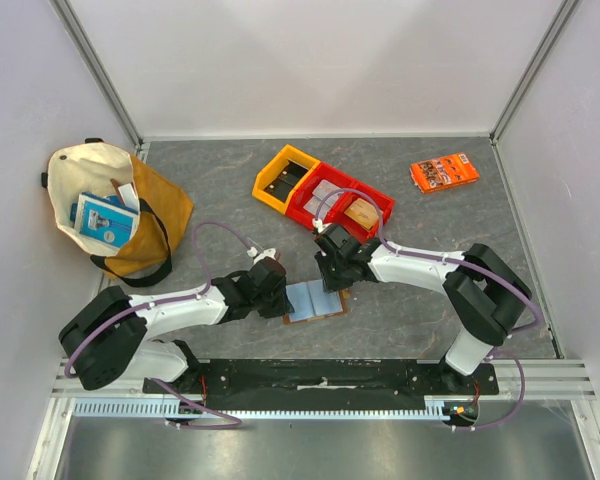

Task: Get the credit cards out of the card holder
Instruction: Remove the credit card from the card holder.

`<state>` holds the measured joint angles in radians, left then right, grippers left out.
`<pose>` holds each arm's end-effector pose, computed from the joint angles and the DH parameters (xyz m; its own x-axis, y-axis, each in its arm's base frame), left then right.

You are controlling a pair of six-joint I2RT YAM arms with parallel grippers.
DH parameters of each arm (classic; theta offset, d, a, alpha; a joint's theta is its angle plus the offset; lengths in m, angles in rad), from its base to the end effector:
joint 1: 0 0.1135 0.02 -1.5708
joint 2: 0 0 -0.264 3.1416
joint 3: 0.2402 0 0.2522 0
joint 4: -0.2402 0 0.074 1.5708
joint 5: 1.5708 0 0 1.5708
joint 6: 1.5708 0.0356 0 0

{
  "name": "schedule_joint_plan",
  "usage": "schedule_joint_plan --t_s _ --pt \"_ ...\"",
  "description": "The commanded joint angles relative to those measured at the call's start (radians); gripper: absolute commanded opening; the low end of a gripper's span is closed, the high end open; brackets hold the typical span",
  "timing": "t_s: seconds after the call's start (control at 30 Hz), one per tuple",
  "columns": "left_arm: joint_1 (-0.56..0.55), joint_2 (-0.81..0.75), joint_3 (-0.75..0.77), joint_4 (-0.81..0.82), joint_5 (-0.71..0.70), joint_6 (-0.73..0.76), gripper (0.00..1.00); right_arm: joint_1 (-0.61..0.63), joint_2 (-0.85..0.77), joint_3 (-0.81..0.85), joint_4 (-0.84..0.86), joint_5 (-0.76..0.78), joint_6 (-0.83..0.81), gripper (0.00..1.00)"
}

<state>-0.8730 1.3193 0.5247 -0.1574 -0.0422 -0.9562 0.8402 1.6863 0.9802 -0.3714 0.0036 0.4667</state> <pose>0.1504 -0.1770 0.1472 -0.9144 -0.1799 -0.3626 0.0048 0.8909 -0.4541 0.2187 0.2439 0.1659 -0.8595 -0.2850 -0.4243 -0.3996 0.8922 0.2102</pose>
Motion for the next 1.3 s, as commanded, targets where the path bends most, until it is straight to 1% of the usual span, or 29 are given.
schedule_joint_plan --t_s 0.0,0.07,0.43,0.63,0.73,0.83,1.03,1.13,1.2,1.23,1.27 --pt "-0.004 0.044 -0.032 -0.077 -0.021 0.007 0.02 0.013 0.044 0.002 0.041 -0.114 0.021 0.25" --pt "-0.004 0.044 -0.032 -0.077 -0.019 0.007 0.02 0.013 0.046 -0.002 0.052 -0.129 0.026 0.24" --pt "-0.006 0.051 -0.041 -0.065 -0.01 0.005 0.02 0.013 0.018 -0.031 0.172 -0.25 0.056 0.13" --pt "-0.006 0.043 -0.045 -0.062 -0.01 0.004 0.02 0.014 0.013 -0.038 0.236 -0.319 0.073 0.13" --pt "-0.006 0.014 -0.057 -0.065 -0.021 -0.003 0.02 0.013 0.012 -0.034 0.272 -0.376 0.082 0.13" --pt "-0.006 -0.061 -0.084 -0.068 -0.048 -0.027 0.02 0.017 0.024 -0.014 0.298 -0.418 0.089 0.16" --pt "-0.006 -0.274 -0.15 -0.079 -0.11 -0.084 0.04 0.046 0.073 0.057 0.289 -0.447 0.081 0.18" --pt "-0.006 -0.363 -0.17 -0.09 -0.128 -0.093 0.07 0.05 0.064 0.098 0.252 -0.436 0.052 0.23" --pt "-0.006 -0.399 -0.18 -0.088 -0.136 -0.093 0.07 0.05 0.038 0.13 0.186 -0.38 0.014 0.28" --pt "-0.004 -0.407 -0.18 -0.09 -0.137 -0.093 0.07 0.05 0.021 0.14 0.131 -0.305 -0.008 0.33" --pt "-0.003 -0.407 -0.177 -0.094 -0.139 -0.092 0.07 0.046 0.009 0.149 0.096 -0.244 -0.029 0.36"
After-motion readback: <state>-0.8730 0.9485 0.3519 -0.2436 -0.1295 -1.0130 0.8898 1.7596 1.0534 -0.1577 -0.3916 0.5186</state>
